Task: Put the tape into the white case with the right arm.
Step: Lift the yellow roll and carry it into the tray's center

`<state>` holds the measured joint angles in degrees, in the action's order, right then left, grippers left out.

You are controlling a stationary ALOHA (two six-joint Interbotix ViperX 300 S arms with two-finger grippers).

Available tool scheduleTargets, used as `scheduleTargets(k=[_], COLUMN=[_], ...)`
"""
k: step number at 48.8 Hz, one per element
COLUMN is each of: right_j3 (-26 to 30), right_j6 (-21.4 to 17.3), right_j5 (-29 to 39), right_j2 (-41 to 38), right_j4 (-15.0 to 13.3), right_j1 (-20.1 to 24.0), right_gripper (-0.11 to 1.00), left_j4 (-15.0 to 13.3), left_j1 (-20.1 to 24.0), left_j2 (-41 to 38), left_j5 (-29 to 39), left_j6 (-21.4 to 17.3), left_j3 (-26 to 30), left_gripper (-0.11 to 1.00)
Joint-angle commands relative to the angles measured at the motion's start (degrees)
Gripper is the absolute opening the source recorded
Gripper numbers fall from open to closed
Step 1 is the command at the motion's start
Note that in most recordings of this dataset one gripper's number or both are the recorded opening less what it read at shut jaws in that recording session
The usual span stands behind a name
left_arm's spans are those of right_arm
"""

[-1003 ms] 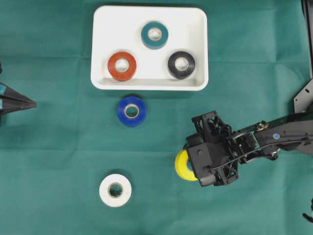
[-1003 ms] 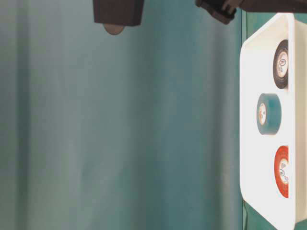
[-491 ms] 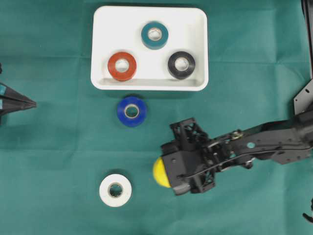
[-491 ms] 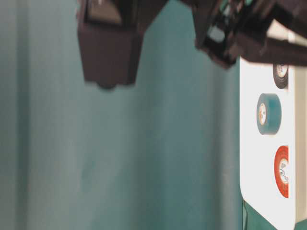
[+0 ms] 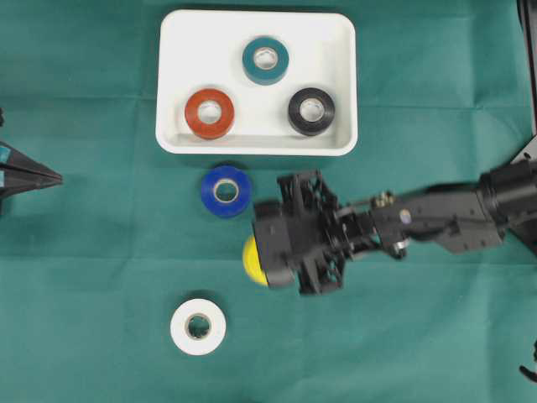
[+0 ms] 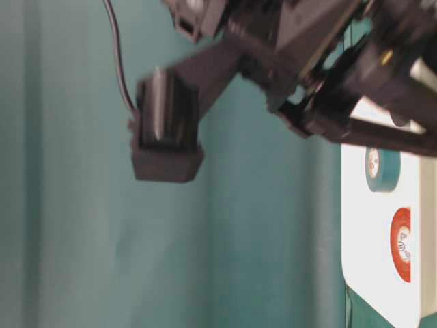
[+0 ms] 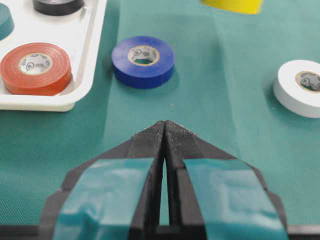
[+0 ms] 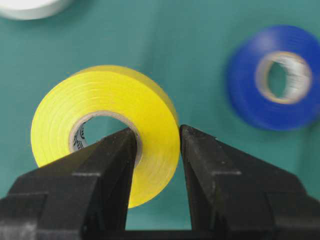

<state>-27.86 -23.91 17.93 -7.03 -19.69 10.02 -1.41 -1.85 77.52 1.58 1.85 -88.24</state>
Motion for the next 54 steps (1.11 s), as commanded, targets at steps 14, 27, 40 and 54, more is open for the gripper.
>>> scheduleTargets(k=[14,27,40,54], right_j3=[2.29,2.37,2.29,1.85], right_j6=[0.35,0.18,0.0,0.0], right_j5=[-0.44,-1.85,-4.31,-5.63], right_j2=[0.97,0.97,0.88,0.88], right_j4=[-0.53,-0.53,-0.53,-0.53], right_j1=[-12.04,-19.16,-24.87,-26.1], right_gripper=[0.01,0.01,0.01,0.01], left_j4=[-0.09,-0.09,-0.09,-0.09], left_j1=[0.18,0.18,0.18,0.18], left_j2=[-0.44,-0.44,-0.44,-0.44], left_j5=[-0.7,-0.79,-0.88,-0.88], left_j6=[0.0,0.0,0.0,0.0], left_j3=[0.62,0.53,0.53,0.53], left_gripper=[0.0,0.0,0.0,0.0])
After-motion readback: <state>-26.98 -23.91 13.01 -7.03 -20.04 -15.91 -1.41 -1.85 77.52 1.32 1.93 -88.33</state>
